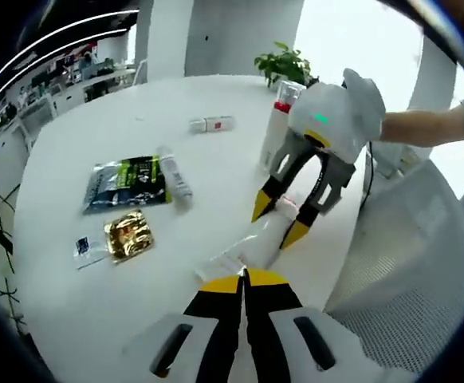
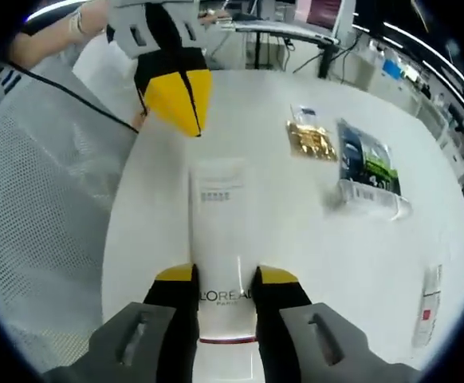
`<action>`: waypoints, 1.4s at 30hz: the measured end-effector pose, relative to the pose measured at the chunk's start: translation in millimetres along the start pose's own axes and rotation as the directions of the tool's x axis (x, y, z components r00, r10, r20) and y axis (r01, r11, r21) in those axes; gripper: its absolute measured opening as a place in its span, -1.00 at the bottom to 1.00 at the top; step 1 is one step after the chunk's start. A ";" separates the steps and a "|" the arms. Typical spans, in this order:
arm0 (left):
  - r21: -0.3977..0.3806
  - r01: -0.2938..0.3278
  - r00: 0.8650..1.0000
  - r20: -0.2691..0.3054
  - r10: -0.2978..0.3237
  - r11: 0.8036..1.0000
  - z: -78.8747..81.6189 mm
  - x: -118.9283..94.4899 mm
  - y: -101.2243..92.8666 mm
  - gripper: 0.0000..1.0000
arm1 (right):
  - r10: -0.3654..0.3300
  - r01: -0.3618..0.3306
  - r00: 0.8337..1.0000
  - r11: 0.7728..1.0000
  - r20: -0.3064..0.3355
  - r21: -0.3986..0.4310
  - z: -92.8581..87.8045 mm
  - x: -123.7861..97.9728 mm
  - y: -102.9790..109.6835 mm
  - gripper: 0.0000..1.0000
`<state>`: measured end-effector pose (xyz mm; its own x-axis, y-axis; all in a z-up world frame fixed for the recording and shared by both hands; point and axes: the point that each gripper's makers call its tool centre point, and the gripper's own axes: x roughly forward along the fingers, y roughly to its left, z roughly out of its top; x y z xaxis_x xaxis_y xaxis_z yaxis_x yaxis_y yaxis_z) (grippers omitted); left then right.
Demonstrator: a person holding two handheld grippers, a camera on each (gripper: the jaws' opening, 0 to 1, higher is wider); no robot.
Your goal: Arrange the skincare products in the storage area until every visible bottle or jar stands upright without overlapping.
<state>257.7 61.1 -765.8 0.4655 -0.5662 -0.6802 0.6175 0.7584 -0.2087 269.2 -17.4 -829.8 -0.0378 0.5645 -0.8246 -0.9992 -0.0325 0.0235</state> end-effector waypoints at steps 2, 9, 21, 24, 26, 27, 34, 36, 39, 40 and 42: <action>-0.041 -0.059 0.997 0.049 0.061 0.997 4.3 -0.9 12.5 -0.95 | -0.006 0.004 0.999 0.998 0.033 0.066 -1.2 -2.7 -2.0 -0.51; -0.260 0.017 0.985 0.171 0.029 0.965 15.2 2.3 17.6 -0.69 | -0.056 0.021 0.989 0.970 0.137 0.241 -8.0 -13.8 -4.8 -0.53; -0.477 0.175 0.952 0.304 -0.025 0.861 31.1 11.1 14.3 -0.47 | -0.144 0.067 0.962 0.949 0.234 0.309 -0.3 -40.2 -3.7 -0.55; -0.485 0.222 0.944 0.325 -0.062 0.846 38.3 12.0 4.4 -0.40 | -0.170 0.085 0.948 0.950 0.270 0.302 12.5 -51.2 -4.5 -0.56; -0.491 0.259 0.935 0.344 -0.088 0.832 45.8 13.4 -3.8 -0.37 | -0.180 0.090 0.940 0.950 0.290 0.299 20.3 -56.5 -6.3 -0.56; -0.491 0.263 0.933 0.349 -0.089 0.831 47.5 13.6 -4.7 -0.36 | -0.187 0.095 0.936 0.950 0.297 0.297 23.9 -58.9 -5.3 -0.56; -0.541 0.379 0.872 0.481 -0.094 0.750 89.9 9.3 -23.8 -0.36 | -0.217 0.115 0.911 0.950 0.350 0.291 46.5 -72.0 -6.0 -0.55; -0.542 0.340 0.872 0.487 -0.043 0.768 97.1 9.6 -22.7 -0.33 | -0.244 0.137 0.900 0.945 0.362 0.296 51.0 -76.7 -7.7 -0.55; -0.573 0.345 0.862 0.506 -0.010 0.743 103.3 10.1 -22.6 -0.38 | -0.274 0.161 0.889 0.937 0.366 0.309 51.9 -83.1 -12.2 -0.55; -0.577 0.348 0.862 0.506 -0.011 0.739 103.5 11.1 -23.9 -0.41 | -0.284 0.172 0.886 0.936 0.366 0.308 52.4 -85.1 -13.2 -0.54; -0.585 0.343 0.864 0.504 -0.002 0.735 104.2 14.9 -26.9 -0.50 | -0.297 0.182 0.882 0.931 0.366 0.317 52.5 -88.4 -15.4 -0.54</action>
<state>314.1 -1.3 -697.2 0.7201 -0.6536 -0.2331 0.2424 0.5517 -0.7981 287.3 -23.5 -727.6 0.2584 0.8095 -0.5273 -0.9412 0.3340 0.0515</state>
